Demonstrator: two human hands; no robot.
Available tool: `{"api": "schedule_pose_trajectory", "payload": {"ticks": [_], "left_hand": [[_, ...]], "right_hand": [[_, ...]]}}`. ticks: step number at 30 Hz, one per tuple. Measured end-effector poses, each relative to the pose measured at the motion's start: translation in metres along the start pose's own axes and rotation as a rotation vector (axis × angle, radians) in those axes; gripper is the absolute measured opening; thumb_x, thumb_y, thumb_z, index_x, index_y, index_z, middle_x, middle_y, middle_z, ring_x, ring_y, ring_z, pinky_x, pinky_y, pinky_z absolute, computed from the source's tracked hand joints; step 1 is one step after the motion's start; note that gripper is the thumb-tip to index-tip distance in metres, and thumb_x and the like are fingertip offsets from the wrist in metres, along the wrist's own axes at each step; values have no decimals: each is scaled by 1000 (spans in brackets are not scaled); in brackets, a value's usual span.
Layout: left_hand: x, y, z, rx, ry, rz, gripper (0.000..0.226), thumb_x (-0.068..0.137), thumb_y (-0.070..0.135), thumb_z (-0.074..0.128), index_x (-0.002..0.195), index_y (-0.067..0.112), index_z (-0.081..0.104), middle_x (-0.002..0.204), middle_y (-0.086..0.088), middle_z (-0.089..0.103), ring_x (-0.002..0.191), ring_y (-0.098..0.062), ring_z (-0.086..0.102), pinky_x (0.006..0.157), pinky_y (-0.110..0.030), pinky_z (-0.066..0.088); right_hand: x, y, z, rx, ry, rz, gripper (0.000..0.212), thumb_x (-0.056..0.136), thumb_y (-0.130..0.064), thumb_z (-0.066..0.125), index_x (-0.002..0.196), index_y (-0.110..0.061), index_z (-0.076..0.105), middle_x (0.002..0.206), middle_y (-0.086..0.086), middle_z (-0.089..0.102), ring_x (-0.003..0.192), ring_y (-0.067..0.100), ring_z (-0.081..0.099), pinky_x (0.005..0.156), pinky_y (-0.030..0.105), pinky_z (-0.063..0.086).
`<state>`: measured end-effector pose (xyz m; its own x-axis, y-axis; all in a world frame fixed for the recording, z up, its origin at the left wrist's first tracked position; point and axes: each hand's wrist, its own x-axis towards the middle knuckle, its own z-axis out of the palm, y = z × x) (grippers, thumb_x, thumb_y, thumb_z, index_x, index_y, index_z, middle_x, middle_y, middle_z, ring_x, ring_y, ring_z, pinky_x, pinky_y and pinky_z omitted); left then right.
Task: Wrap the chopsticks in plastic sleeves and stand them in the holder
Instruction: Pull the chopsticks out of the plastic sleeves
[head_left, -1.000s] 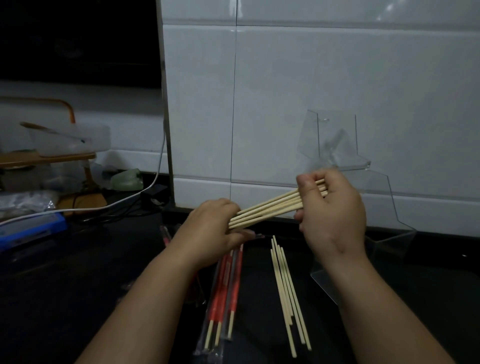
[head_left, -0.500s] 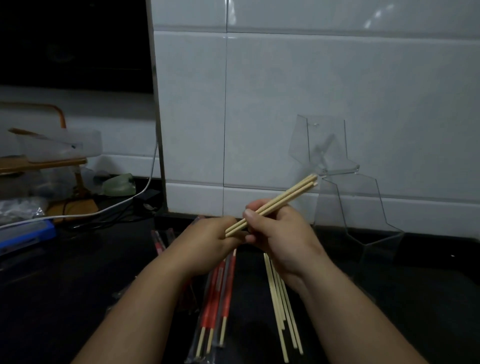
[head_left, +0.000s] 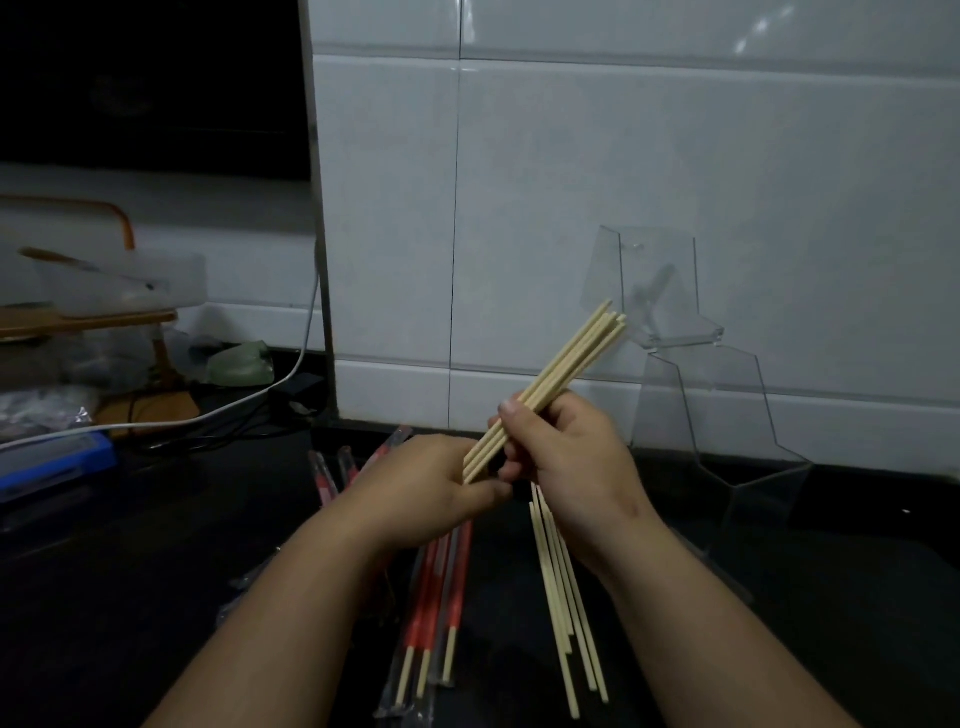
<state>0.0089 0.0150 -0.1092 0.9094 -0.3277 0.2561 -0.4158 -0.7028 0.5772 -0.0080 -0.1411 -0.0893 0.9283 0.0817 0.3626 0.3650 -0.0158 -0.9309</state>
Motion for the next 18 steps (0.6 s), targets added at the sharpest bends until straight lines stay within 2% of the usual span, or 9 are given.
{"api": "schedule_pose_trajectory", "payload": {"ticks": [1,3,5,6,9,12,15,18], "left_hand": [[-1,1,-1,4,-29,4,17,79,52,72,85,37,65,78,13,67,72,0,62,74,-34,54],[-3,-1,-5,35,-113,-35,35,69,50,81,98,44,61,93,16,66,86,0,63,81,-32,54],[-5,-4,-11,40,-192,-66,46,72,28,81,107,48,59,97,16,64,87,-2,62,80,-30,55],[-6,-5,-14,2,-207,-72,50,75,15,74,110,47,60,97,15,65,86,-3,62,77,-30,55],[-6,-4,-16,-68,-115,-93,52,76,-2,59,99,45,65,94,12,65,86,-4,61,69,-23,47],[-3,-5,-11,54,-5,-142,44,77,0,58,85,42,63,91,13,63,84,-5,60,68,-24,47],[1,-9,-8,76,54,-175,41,75,0,56,84,39,63,88,14,64,84,-6,61,71,-26,50],[1,-11,-8,118,126,-208,36,76,5,55,85,39,64,85,15,64,83,-6,60,71,-27,49]], "right_hand": [[1,1,-2,-110,49,-29,22,98,-27,57,87,-9,65,64,1,62,56,13,59,56,30,51],[4,1,-8,-336,131,-60,25,96,-32,57,82,-13,62,67,8,63,58,19,60,55,40,52],[8,0,-14,-470,129,-30,26,94,-34,57,80,-12,60,73,12,65,65,25,63,63,46,53],[9,0,-16,-530,111,-3,26,93,-33,56,81,-11,61,75,12,66,67,27,64,65,46,54],[6,-1,-16,-682,30,112,22,90,-28,57,82,-8,64,77,12,67,69,26,65,60,37,53],[2,4,-11,-773,-121,276,16,86,-27,62,86,-11,67,78,9,68,65,22,64,58,32,51],[3,17,-6,-853,-220,406,13,85,-25,65,89,-12,64,84,7,68,73,22,68,68,35,57],[6,26,-3,-980,-271,447,15,84,-26,67,87,-15,58,78,1,60,72,16,63,59,28,52]]}}
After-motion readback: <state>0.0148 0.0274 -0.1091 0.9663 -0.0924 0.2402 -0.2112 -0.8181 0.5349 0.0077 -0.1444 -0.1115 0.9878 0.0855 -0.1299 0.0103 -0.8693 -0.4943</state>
